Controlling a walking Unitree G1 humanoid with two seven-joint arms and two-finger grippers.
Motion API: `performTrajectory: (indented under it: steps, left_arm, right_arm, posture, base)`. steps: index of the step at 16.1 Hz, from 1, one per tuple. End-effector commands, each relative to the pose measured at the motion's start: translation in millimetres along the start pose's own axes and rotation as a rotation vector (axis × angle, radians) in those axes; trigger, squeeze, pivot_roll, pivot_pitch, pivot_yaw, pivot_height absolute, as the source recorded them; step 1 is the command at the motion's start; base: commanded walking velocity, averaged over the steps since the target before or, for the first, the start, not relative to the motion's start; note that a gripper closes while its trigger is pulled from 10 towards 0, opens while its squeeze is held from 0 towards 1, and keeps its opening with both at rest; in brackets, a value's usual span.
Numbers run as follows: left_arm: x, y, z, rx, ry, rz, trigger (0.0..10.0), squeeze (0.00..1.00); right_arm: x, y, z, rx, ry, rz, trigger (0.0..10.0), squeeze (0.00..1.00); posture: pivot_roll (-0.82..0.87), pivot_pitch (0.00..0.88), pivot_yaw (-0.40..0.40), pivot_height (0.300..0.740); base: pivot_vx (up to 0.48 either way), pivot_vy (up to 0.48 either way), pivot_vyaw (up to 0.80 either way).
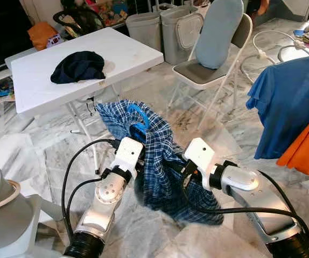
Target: Hang hanger
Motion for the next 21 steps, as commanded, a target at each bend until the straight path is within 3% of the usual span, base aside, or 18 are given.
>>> performTrajectory:
  steps: [1,3,8,15,16,21]
  left_arm:
    - [-13.3,-36.7,-6.4,0.143,-0.063,0.016,0.0,0.00]
    - [-12.8,-41.3,-7.1,0.163,-0.062,0.020,0.0,0.00]
    - [-16.2,-74.1,-15.3,0.344,-0.080,0.038,0.0,0.00]
    - [-16.4,-63.6,-15.7,0.313,-0.074,0.028,0.0,0.00]
    - [-18.3,-55.7,-15.8,0.290,-0.074,0.006,0.0,0.00]
    - [-17.3,-49.5,-14.0,0.276,-0.069,-0.011,0.0,0.00]
  right_arm:
    - [12.4,-13.5,1.4,0.081,0.062,-0.011,10.0,0.00]
    - [11.8,-14.2,1.2,0.084,0.062,-0.009,10.0,0.00]
    - [5.5,-14.4,1.4,0.087,0.043,-0.017,10.0,0.00]
    - [-3.4,-5.4,4.6,0.034,-0.001,-0.053,10.0,0.00]
    - [-0.8,2.0,7.4,-0.011,0.007,-0.053,10.0,0.00]
    - [-0.2,26.5,15.2,-0.147,-0.001,-0.078,10.0,0.00]
  posture:
    - [-0.16,0.000,0.140,0.740]
    - [-0.16,0.000,0.140,0.740]
    - [-0.16,0.000,0.136,0.740]
    - [-0.16,0.000,0.138,0.740]
    - [-0.16,0.000,0.138,0.740]
    - [-0.16,0.000,0.136,0.740]
  base:
    - [0.000,0.000,0.00]
    - [0.000,0.000,0.00]
    - [0.000,0.000,0.00]
    - [0.000,0.000,0.00]
    - [0.000,0.000,0.00]
    - [0.000,0.000,0.00]
Point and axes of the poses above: a point about 5 cm out from each wrist's last joint towards the gripper, its own z axis pointing out of the wrist towards the gripper, its own x axis along the axis of the wrist's last joint, y = z × x, the point moved 4 cm from there along z, pointing out of the wrist towards the gripper, and after that the axes turned 6 degrees about -z, right-handed, at the moved point
